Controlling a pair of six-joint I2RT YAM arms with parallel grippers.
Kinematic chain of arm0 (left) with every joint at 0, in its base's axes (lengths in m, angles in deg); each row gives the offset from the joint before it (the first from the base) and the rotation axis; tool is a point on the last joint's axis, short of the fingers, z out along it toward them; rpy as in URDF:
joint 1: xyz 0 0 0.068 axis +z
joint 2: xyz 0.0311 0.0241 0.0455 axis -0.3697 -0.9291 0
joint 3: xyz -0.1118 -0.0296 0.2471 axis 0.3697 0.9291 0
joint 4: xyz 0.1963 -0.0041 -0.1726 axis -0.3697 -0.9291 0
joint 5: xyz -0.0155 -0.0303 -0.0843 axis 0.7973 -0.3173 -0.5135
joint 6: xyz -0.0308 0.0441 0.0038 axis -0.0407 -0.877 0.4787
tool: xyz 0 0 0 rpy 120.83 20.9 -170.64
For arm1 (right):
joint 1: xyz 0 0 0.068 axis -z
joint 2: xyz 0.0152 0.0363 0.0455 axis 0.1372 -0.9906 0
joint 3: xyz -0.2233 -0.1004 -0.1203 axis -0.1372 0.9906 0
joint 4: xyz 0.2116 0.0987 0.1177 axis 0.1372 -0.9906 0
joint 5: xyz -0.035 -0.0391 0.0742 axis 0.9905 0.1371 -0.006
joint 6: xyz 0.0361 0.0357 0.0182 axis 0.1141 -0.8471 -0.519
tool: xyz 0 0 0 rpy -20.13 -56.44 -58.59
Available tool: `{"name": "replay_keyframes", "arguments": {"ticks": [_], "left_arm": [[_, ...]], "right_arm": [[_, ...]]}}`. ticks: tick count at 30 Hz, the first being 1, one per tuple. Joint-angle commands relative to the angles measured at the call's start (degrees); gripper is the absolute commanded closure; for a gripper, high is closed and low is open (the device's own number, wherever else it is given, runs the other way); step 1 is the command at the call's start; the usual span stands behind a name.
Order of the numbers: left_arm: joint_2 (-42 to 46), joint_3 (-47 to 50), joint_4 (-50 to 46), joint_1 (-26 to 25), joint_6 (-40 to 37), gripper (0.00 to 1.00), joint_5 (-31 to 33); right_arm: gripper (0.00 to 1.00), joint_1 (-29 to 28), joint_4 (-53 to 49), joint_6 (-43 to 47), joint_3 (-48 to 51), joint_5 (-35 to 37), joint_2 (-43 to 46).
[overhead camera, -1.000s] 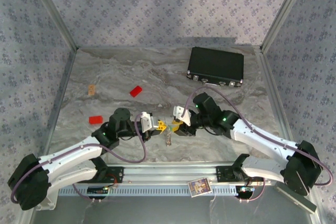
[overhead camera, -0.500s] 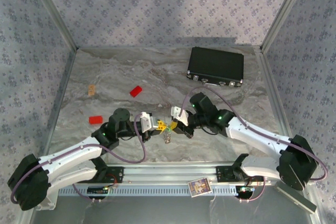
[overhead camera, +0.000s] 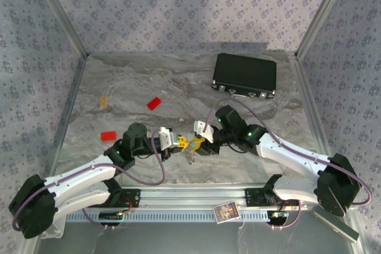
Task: Put the keys on the keyring
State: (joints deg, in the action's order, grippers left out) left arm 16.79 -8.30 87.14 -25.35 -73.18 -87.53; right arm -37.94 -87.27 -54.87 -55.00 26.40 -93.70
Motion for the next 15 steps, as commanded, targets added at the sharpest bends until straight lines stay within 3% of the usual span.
{"name": "replay_keyframes", "arguments": {"ticks": [1, 15], "left_arm": [[0.82, 0.28, 4.29, -0.24, 0.99, 1.00, -0.49], [0.58, 1.31, 8.88, -0.18, 3.87, 1.00, 1.37]], "right_arm": [[0.63, -0.04, 0.88, -1.14, 1.38, 0.61, 1.03], [0.61, -3.18, 13.62, -5.76, 5.09, 4.56, -1.39]]}}
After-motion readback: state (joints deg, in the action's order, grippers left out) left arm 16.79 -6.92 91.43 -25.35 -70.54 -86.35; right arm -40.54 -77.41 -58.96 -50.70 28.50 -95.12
